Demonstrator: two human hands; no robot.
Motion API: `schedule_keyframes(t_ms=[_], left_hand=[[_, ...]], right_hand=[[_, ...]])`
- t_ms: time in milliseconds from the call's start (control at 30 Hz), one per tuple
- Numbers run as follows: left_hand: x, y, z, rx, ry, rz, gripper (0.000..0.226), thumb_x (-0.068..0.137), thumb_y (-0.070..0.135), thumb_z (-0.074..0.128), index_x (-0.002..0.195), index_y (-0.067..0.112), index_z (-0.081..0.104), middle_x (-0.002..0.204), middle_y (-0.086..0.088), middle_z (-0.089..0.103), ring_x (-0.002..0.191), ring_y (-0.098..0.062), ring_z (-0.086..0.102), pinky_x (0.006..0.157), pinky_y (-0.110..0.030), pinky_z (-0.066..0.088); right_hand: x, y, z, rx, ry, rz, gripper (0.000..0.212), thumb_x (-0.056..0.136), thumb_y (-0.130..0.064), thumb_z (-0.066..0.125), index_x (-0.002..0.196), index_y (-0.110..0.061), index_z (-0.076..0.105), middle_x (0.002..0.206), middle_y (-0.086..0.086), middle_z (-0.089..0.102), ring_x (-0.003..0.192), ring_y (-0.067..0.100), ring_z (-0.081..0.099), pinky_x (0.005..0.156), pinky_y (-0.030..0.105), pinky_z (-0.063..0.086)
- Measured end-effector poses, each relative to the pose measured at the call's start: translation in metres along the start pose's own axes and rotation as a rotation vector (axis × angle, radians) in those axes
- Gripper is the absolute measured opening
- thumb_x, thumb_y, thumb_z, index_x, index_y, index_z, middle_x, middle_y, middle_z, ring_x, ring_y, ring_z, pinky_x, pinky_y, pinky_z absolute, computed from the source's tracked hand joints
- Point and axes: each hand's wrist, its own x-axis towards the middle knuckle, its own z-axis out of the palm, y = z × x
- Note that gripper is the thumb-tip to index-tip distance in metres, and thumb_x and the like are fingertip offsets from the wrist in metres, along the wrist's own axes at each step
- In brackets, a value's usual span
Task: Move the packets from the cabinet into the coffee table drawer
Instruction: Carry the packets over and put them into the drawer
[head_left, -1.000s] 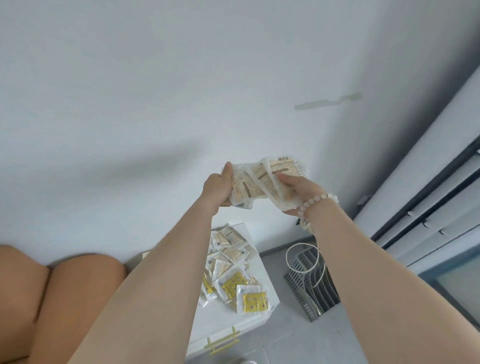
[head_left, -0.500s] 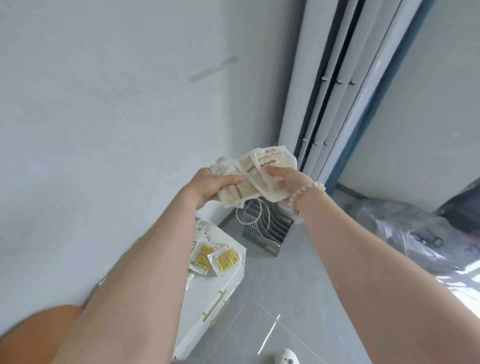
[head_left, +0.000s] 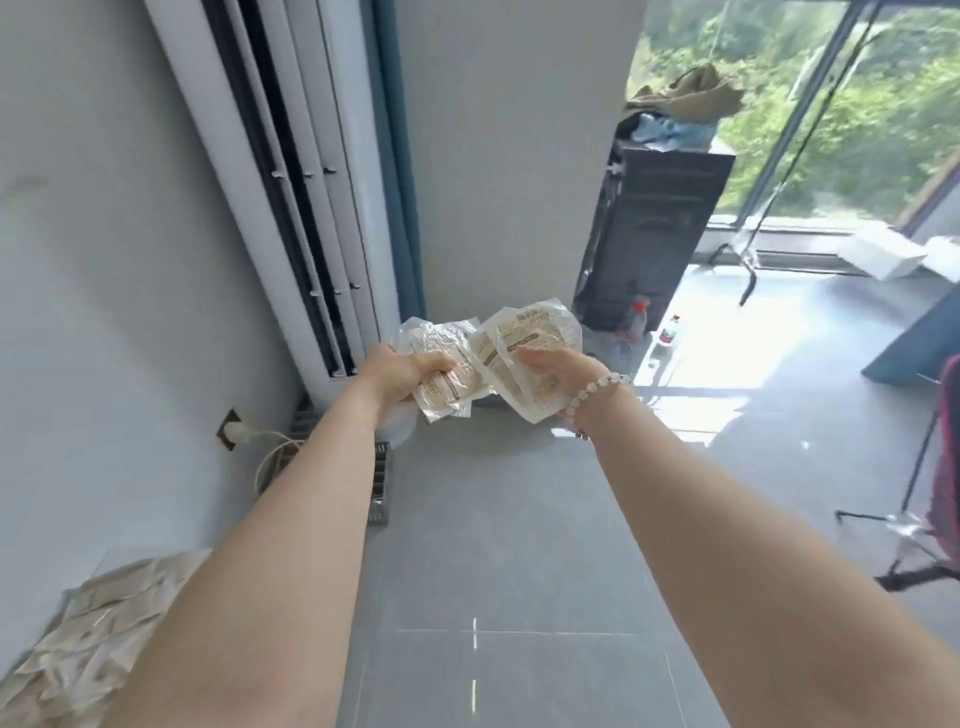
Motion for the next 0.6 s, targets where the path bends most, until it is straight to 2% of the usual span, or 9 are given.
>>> schedule_keyframes(t_ms=[33,133,167,233,300,367,467,533,600], left_hand=[[-0.001,0.004,0.026,0.021,-0.050,0.012,0.023,0.077,0.006,0.073,0.099,0.008,0.065,0.097,-0.014,0.070,0.080,-0.025,0.069,0.073,-0.034,0.059],[-0.015,0.016,0.112,0.068,-0.204,0.045,0.032,0.078,0.007,0.073,0.109,0.006,0.065,0.098,-0.012,0.070,0.074,-0.021,0.068,0.060,-0.026,0.059],[-0.022,0.020,0.143,0.077,-0.256,0.054,0.032,0.078,0.008,0.073,0.110,0.006,0.065,0.098,-0.011,0.070,0.073,-0.019,0.068,0.059,-0.025,0.059],[-0.040,0.023,0.206,0.115,-0.343,0.063,0.030,0.078,0.013,0.074,0.106,0.009,0.067,0.099,-0.010,0.071,0.081,-0.022,0.069,0.073,-0.032,0.059],[-0.067,0.022,0.269,0.180,-0.415,0.061,0.026,0.076,0.017,0.075,0.101,0.011,0.068,0.095,-0.009,0.072,0.084,-0.024,0.070,0.078,-0.035,0.058],[-0.096,0.020,0.329,0.223,-0.479,0.063,0.024,0.077,0.018,0.075,0.099,0.010,0.068,0.091,-0.009,0.072,0.074,-0.020,0.069,0.061,-0.025,0.057],[-0.143,0.016,0.418,0.266,-0.603,0.086,0.019,0.079,0.014,0.074,0.093,0.007,0.064,0.087,-0.012,0.070,0.067,-0.018,0.066,0.049,-0.019,0.053],[-0.178,0.010,0.474,0.299,-0.692,0.090,0.014,0.080,0.011,0.073,0.089,0.009,0.063,0.079,-0.007,0.068,0.063,-0.015,0.065,0.044,-0.017,0.051],[-0.212,0.000,0.526,0.325,-0.790,0.098,0.018,0.080,0.010,0.072,0.095,0.009,0.063,0.079,-0.006,0.067,0.066,-0.014,0.065,0.046,-0.019,0.051]], right_hand=[[-0.006,0.001,-0.027,0.020,0.029,-0.003,0.081,0.040,-0.039,0.091,0.111,-0.010,0.066,0.099,0.004,0.073,0.089,0.023,0.070,0.085,0.042,0.055],[-0.038,0.004,-0.117,0.094,0.088,-0.050,0.048,0.066,-0.025,0.083,0.106,-0.006,0.067,0.101,0.009,0.071,0.086,0.026,0.070,0.072,0.037,0.056],[-0.050,0.006,-0.150,0.121,0.125,-0.064,0.045,0.065,-0.024,0.083,0.104,-0.006,0.069,0.103,0.011,0.072,0.088,0.027,0.070,0.074,0.038,0.056],[-0.081,0.010,-0.214,0.141,0.200,-0.079,0.043,0.060,-0.029,0.084,0.097,-0.009,0.074,0.102,0.010,0.073,0.091,0.027,0.069,0.082,0.038,0.053],[-0.117,0.019,-0.274,0.164,0.259,-0.081,0.033,0.067,-0.029,0.081,0.092,-0.009,0.074,0.100,0.007,0.073,0.089,0.026,0.067,0.090,0.038,0.049],[-0.153,0.033,-0.329,0.243,0.291,-0.096,0.017,0.083,-0.022,0.070,0.092,-0.008,0.071,0.092,0.005,0.071,0.081,0.022,0.065,0.090,0.034,0.049],[-0.207,0.061,-0.407,0.355,0.373,-0.124,0.014,0.091,-0.018,0.061,0.087,-0.007,0.069,0.082,0.003,0.070,0.076,0.018,0.065,0.080,0.028,0.050],[-0.243,0.083,-0.457,0.394,0.466,-0.145,0.015,0.090,-0.018,0.062,0.084,-0.007,0.069,0.084,0.004,0.071,0.084,0.023,0.064,0.091,0.035,0.047],[-0.277,0.105,-0.502,0.445,0.580,-0.163,0.012,0.087,-0.018,0.065,0.088,-0.007,0.071,0.097,0.008,0.070,0.096,0.030,0.064,0.099,0.042,0.044]])
